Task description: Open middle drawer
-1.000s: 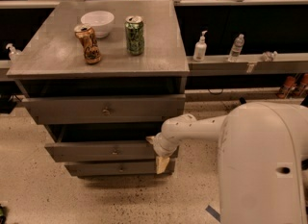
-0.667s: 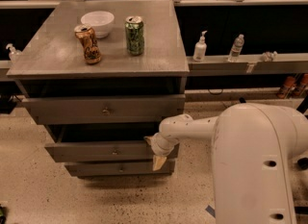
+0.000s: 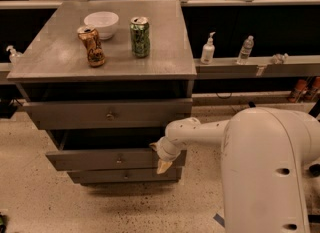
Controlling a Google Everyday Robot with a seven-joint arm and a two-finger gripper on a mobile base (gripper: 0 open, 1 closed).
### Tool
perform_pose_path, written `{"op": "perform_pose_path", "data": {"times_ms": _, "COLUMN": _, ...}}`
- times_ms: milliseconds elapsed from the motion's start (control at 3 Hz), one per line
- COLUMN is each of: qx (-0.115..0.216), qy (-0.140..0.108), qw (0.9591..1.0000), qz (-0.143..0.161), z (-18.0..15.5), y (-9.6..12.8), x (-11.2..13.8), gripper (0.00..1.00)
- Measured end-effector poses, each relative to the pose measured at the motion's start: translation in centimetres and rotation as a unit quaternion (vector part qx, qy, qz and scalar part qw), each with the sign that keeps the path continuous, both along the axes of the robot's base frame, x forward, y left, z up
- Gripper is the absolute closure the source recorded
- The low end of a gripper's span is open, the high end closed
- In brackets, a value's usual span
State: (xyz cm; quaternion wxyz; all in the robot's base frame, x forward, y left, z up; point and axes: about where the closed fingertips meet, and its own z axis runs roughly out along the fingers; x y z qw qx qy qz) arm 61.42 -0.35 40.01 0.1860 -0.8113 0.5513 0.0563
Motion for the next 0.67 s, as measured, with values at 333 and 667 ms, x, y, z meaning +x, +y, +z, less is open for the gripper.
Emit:
{"op": "perform_pose_path", "data": {"times_ms": 333, "qx": 0.000, "qy": 0.000, "qw": 1.0000, "qz": 0.000, "z": 0.44, "y": 0.00, "x": 0.00, "gripper": 0.40}}
{"op": "perform_pose_path", "data": {"times_ms": 667, "qx": 0.000, "qy": 0.000, "qw": 1.0000, "qz": 0.000, "z": 0.55, "y": 0.00, "x": -0.01, "gripper": 0.37}}
